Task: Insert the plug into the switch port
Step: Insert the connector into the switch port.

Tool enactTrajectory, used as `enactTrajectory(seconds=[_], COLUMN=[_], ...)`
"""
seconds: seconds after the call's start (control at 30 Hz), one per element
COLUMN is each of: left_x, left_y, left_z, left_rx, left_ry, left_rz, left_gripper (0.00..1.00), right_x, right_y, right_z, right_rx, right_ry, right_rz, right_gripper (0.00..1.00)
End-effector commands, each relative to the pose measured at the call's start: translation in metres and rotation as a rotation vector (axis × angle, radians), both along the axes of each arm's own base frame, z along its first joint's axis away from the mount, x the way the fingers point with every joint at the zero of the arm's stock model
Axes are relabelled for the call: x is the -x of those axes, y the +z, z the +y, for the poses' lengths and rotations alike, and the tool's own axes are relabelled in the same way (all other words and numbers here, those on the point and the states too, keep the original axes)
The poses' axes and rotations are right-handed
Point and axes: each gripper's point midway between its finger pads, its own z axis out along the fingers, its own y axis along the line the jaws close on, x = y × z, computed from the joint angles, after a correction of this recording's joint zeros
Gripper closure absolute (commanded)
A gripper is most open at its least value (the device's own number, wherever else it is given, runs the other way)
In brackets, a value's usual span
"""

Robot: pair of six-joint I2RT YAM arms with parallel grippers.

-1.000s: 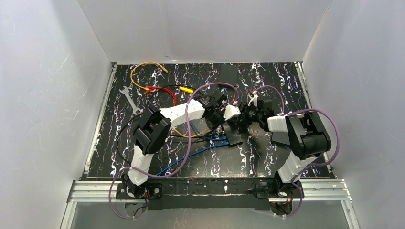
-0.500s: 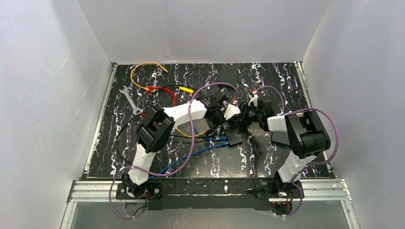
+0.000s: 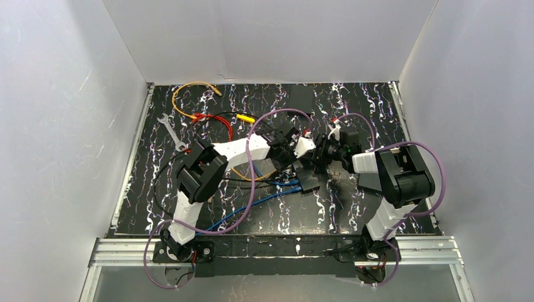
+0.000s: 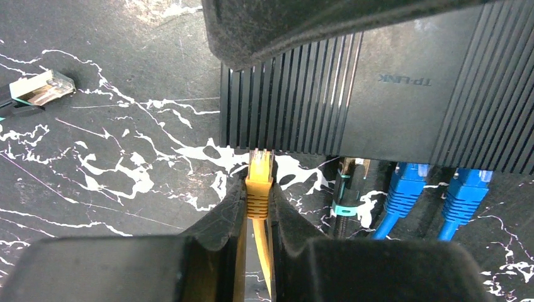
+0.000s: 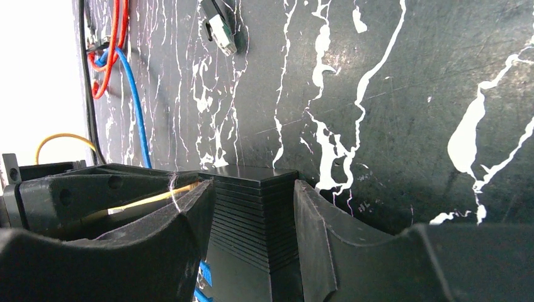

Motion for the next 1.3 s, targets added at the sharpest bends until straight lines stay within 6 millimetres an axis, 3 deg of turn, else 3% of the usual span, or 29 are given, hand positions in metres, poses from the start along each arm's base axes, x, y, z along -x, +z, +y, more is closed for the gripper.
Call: enactTrajectory(seconds=[0.0, 0.33, 0.77, 1.27], left_x=[0.003, 0.001, -0.013, -0.016], left_y=[0.035, 0.045, 0.038, 0.046], left_z=[-0.019, -0.02, -0.012, -0.027], left_rx=[0.132, 0.151, 0.089, 0.141], left_ry=[-0.026, -0.012, 0.065, 0.087], left_rz=[-0.029, -0.062, -0.088, -0.122], left_gripper=[1.0, 1.0, 1.0, 1.0], right_x=[0.007, 0.007, 0.007, 0.016], right_y=[-0.013, -0.013, -0.014, -0.019], right_z=[0.001, 0.0, -0.001, 0.005], right_rx=[0.001, 0.002, 0.002, -0.04], right_ry=[0.011, 0.003, 0.001, 0.03], right_rz=[0.047, 0.05, 0.054, 0.095], right_gripper=[0.43, 0.43, 0.43, 0.45])
